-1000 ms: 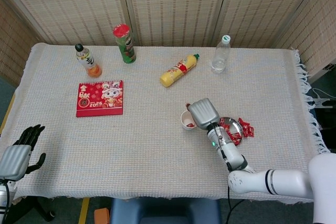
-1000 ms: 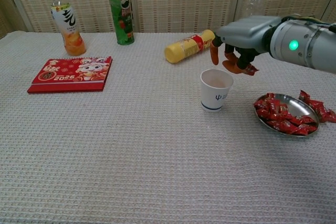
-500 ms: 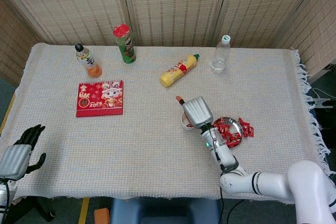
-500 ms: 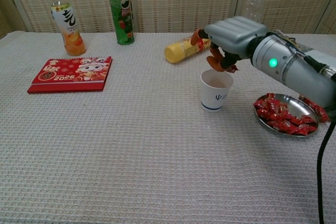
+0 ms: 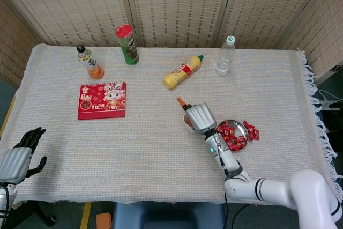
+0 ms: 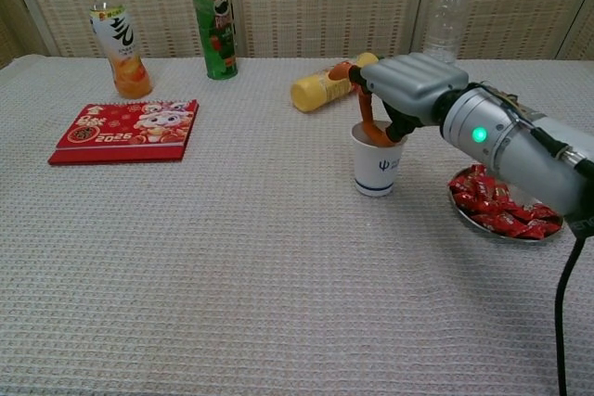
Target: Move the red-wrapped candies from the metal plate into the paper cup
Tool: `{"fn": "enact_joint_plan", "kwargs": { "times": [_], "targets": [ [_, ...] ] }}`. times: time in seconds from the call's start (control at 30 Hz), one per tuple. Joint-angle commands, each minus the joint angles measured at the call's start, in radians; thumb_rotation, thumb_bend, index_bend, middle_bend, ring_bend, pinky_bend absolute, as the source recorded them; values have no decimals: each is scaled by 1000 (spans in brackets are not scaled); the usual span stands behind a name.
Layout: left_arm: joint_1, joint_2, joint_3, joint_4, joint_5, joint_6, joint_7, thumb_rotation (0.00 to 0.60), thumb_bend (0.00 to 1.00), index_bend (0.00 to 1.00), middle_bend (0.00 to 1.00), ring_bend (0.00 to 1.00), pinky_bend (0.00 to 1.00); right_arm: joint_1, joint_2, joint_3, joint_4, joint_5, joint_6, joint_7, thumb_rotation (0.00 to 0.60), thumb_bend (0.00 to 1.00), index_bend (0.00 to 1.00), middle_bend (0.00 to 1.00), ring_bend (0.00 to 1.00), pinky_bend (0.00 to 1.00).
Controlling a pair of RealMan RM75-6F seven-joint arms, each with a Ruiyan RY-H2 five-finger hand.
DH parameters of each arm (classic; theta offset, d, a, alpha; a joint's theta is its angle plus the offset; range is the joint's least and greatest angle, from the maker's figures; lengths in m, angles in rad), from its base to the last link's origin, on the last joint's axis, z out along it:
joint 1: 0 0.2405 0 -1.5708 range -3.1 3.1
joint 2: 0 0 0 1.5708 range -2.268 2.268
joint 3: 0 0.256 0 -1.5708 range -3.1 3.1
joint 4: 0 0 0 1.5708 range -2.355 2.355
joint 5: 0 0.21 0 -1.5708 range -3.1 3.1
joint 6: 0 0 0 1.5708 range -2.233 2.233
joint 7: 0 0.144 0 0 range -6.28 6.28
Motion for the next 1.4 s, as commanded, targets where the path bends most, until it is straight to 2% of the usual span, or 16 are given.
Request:
{"fn": "enact_joint_plan", "kwargs": {
  "times": [0.03, 0.33, 0.53, 0.67, 0.87, 1.0, 1.17, 1.4],
  "targets": [
    [2, 0, 0, 0, 1, 5, 0, 600, 436, 0, 0, 49, 342, -15, 27, 9, -33, -28, 19, 15, 600, 421, 62, 415, 573, 1000],
    [3, -5, 2, -4, 5, 9, 17, 600, 436, 0, 0, 50, 342, -86, 180, -5, -197, -80, 67, 23, 600, 378, 55, 356, 542, 1000],
    [3, -12, 3, -7, 3, 9, 36, 600, 436, 0, 0, 50, 342, -147, 325, -79, -292, -81, 30, -1, 600, 250, 37, 194, 430, 1000],
    [0, -17, 4, -10, 3, 3, 51, 600, 435, 0, 0, 50, 342, -173, 386, -124, -310, -83, -10, -4, 600, 215, 20, 120, 391, 1000],
    [-5, -25, 6, -13, 2, -5, 70, 600, 435, 0, 0, 50, 342, -192, 439, -182, -313, -112, -95, 34, 600, 214, 18, 106, 499, 1000],
    [-8, -27, 6, -13, 0, -9, 75, 600, 435, 0, 0, 50, 342, -201, 449, -214, -298, -141, -135, 44, 600, 213, 17, 106, 644, 1000],
    [-8, -27, 7, -13, -1, -9, 74, 600, 436, 0, 0, 50, 342, -205, 439, -224, -272, -152, -159, 31, 600, 213, 14, 106, 790, 1000],
    [-7, -26, 8, -13, 1, -7, 72, 600, 436, 0, 0, 50, 342, -197, 434, -219, -263, -119, -210, 12, 600, 213, 14, 107, 819, 1000]
  ]
}}
